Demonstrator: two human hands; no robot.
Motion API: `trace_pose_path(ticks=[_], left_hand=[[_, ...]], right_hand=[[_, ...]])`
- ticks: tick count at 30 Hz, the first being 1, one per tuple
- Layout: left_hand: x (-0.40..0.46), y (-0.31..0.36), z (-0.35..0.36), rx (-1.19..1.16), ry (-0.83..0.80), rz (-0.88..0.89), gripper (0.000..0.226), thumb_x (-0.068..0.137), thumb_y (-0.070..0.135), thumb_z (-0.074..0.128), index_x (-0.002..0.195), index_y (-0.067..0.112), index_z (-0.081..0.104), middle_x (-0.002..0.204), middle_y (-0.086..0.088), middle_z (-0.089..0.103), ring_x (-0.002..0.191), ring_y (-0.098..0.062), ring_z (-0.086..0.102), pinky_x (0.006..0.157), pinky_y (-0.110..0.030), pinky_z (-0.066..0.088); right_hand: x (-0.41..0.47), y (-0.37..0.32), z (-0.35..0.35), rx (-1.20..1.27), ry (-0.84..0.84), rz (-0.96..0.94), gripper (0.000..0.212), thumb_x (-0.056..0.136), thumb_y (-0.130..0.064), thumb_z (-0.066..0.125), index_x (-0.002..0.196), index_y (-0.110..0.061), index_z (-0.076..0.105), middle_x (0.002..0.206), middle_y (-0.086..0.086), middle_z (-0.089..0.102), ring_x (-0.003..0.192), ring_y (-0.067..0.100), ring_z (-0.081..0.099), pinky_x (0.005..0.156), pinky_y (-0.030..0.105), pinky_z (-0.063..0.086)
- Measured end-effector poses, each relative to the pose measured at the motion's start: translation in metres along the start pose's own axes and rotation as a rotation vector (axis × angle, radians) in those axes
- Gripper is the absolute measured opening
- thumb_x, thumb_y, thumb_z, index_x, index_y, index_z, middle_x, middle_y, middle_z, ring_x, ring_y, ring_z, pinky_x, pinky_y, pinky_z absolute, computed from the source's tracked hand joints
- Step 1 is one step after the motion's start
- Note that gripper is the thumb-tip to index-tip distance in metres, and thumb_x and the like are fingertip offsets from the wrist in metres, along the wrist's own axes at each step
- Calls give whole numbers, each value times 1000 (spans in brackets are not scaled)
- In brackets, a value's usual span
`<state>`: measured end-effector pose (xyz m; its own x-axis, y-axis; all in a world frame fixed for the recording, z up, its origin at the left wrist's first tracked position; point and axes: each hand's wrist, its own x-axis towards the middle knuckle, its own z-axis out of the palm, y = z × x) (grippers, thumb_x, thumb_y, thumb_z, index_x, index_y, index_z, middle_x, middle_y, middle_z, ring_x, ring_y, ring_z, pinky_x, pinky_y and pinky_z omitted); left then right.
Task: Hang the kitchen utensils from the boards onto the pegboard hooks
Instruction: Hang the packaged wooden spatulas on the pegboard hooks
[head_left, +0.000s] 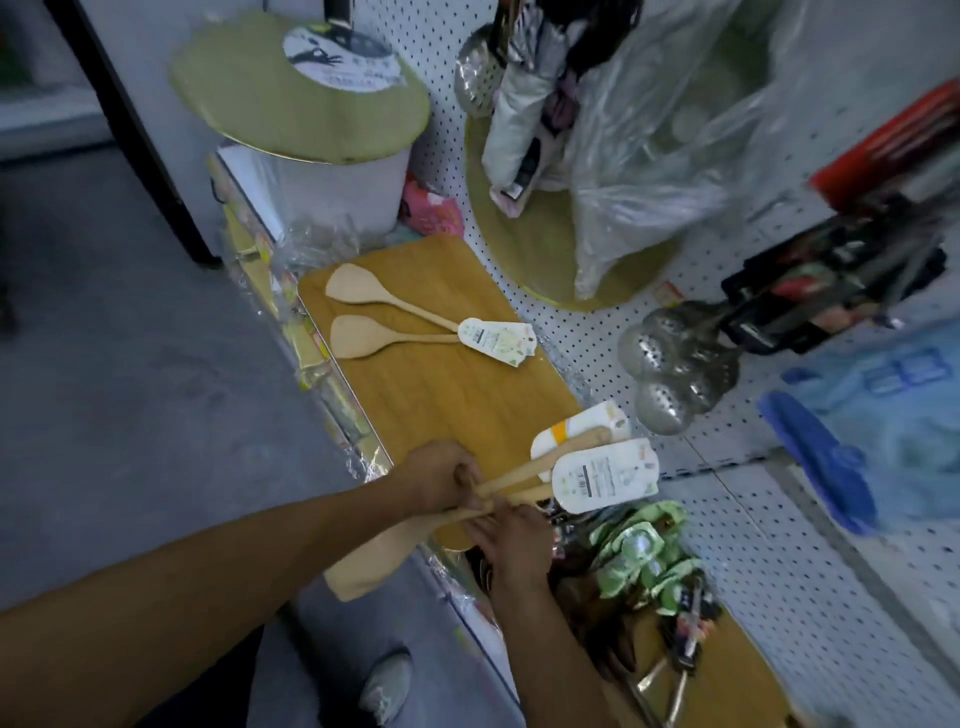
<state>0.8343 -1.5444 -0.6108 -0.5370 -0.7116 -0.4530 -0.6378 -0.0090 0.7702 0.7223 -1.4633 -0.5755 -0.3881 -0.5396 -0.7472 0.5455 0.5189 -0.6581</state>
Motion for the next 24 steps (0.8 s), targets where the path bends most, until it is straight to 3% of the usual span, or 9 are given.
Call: trace_pose_path(ticks=[4, 6, 8, 11, 15, 19, 22, 24], left_hand=[[-64, 26, 14, 13, 63, -13, 24, 72, 31, 87, 92, 26, 74, 78, 15, 64, 70, 0, 57, 66, -18, 42], [-92, 40, 20, 24, 71, -8, 24, 72, 30, 88, 87, 29, 69, 74, 16, 64, 66, 5, 56, 64, -15, 42], [-117, 56, 24, 8, 86, 17, 24, 74, 26, 87, 87, 29, 66, 70, 15, 64, 62, 7, 56, 60, -11, 41], [-150, 80, 30, 8, 107, 61, 19, 80, 17, 82, 87, 25, 67, 72, 12, 64, 55, 9, 55, 60, -18, 42], [-185, 113, 39, -29, 112, 110, 20, 82, 17, 81, 85, 26, 63, 76, 5, 62, 48, 4, 51, 53, -15, 44], [-211, 146, 50, 28, 110, 197, 21, 86, 14, 76, 84, 29, 62, 78, 6, 62, 62, -8, 57, 61, -26, 47], [-226, 166, 65, 28, 100, 248, 23, 86, 10, 76, 83, 27, 61, 77, 6, 58, 55, 5, 53, 58, -18, 43], [-238, 180, 80, 16, 72, 256, 19, 87, 7, 74, 85, 21, 61, 76, 3, 56, 50, 8, 51, 55, -17, 41]], right_hand=[[-51, 7, -35, -57, -76, -40, 6, 96, 3, 52, 94, 5, 57, 80, 23, 63, 58, 26, 68, 59, 38, 62], [-76, 6, -49, -87, -114, -58, 4, 96, 2, 53, 95, 5, 56, 78, 21, 65, 59, 26, 68, 59, 38, 62], [-100, 0, -63, -89, -171, -81, 7, 96, 2, 53, 90, 5, 55, 74, 20, 65, 56, 24, 69, 58, 36, 62], [-135, -10, -85, -143, -205, -143, 14, 96, 0, 54, 82, 0, 55, 71, 17, 66, 54, 21, 69, 55, 32, 61], [-174, -19, -117, -134, -244, -223, 6, 96, -3, 57, 96, 2, 55, 81, 18, 67, 58, 22, 71, 57, 35, 61], [-207, -23, -158, -167, -225, -374, 13, 94, -9, 62, 91, -1, 53, 85, 17, 69, 65, 23, 72, 56, 36, 60], [-235, -22, -194, -199, -181, -474, 16, 91, -12, 67, 84, -8, 53, 96, 19, 73, 81, 30, 71, 61, 42, 61], [-255, -22, -222, -210, -131, -528, 19, 92, -10, 64, 80, -11, 50, 81, 8, 73, 72, 22, 71, 57, 36, 61]])
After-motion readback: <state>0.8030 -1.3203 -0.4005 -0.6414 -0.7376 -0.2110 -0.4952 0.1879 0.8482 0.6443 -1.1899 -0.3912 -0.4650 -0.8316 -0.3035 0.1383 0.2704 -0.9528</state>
